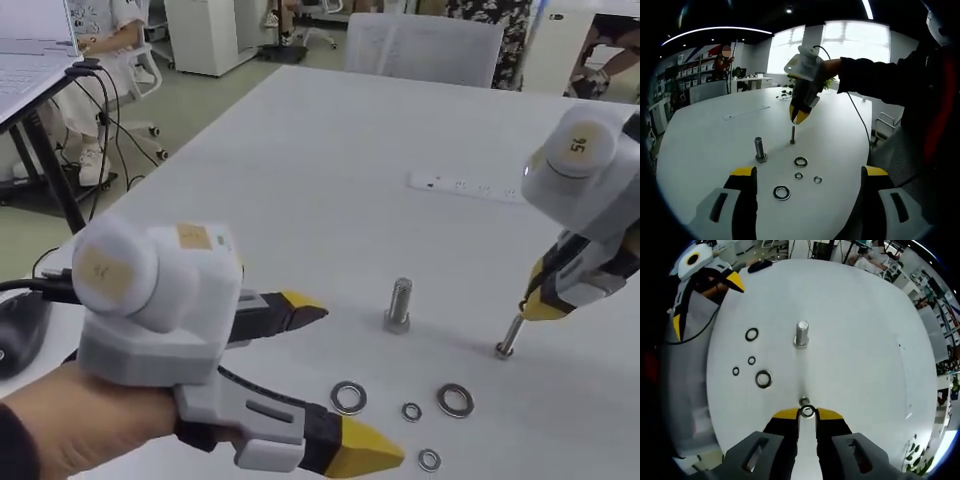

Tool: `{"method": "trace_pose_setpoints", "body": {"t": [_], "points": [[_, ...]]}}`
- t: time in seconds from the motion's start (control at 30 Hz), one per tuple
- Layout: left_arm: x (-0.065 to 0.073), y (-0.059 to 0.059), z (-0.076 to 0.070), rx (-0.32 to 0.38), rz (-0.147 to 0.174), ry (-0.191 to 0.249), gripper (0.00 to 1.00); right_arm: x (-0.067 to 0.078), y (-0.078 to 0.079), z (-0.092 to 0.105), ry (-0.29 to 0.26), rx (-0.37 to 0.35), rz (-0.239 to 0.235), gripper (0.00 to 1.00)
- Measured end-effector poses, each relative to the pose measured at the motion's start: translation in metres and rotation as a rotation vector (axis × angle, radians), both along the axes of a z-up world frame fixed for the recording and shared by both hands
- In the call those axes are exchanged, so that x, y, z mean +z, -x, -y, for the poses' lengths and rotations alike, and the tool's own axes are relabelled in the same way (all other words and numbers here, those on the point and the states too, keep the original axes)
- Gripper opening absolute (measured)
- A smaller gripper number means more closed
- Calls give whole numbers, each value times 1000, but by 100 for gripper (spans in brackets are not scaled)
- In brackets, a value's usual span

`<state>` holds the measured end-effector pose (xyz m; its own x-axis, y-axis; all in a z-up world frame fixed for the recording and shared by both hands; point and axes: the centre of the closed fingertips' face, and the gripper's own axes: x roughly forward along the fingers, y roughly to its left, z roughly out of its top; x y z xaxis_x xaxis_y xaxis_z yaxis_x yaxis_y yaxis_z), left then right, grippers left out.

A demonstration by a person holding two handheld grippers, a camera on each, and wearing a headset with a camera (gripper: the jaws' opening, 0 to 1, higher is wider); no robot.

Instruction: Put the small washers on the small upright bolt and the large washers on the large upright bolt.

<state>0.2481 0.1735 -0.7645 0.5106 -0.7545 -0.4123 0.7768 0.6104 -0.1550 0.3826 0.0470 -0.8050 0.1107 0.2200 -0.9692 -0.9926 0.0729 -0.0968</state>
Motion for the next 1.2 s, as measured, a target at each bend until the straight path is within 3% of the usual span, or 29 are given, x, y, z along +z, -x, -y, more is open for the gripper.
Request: {"method": "trace_pose_setpoints", "body": {"t": [1.2], "points": [[-4, 0, -1, 16, -4, 6, 85, -20, -1, 2, 35, 8, -33, 13]]}}
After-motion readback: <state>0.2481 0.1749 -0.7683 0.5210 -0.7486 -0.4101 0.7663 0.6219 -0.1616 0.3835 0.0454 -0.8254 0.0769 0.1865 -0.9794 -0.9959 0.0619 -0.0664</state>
